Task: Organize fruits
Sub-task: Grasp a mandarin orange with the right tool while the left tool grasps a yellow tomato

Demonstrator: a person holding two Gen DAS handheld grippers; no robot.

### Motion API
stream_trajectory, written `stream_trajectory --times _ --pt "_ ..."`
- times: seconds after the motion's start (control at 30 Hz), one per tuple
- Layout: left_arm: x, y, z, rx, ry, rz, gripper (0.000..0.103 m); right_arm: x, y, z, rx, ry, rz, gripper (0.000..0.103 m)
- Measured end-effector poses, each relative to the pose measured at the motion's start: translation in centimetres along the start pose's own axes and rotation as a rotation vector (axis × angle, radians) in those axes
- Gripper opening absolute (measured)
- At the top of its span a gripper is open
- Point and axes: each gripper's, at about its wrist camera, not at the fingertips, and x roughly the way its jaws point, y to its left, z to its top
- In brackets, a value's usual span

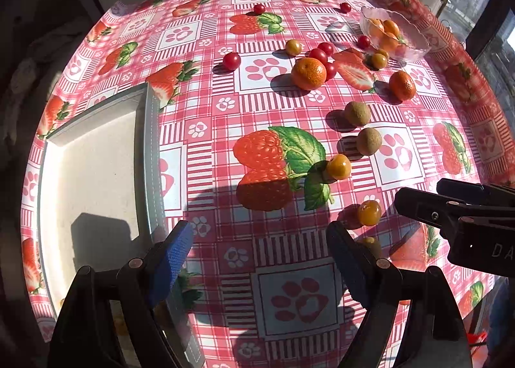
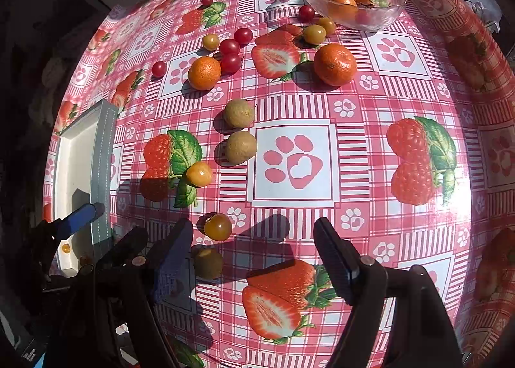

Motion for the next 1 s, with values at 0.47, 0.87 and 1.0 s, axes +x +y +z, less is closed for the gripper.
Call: stream_trajectory --times 0.47,0.87,1.0 --pt "3.1 -3.8 3.8 0.028 -0.012 -0.028 0.086 0.3 -5.1 5.0 0.058 -0.061 -0.043 0.080" --pt "5.2 -4.7 4.2 -0.011 0.013 -0.038 0.071 2.9 -5.1 10.3 -0.014 -0.101 -0.082 0.079" --pt "5.1 -5.0 4.0 -0.011 -0.002 -0.026 0.071 3.1 -4.5 10.8 -0.058 -0.121 -0.109 0.065"
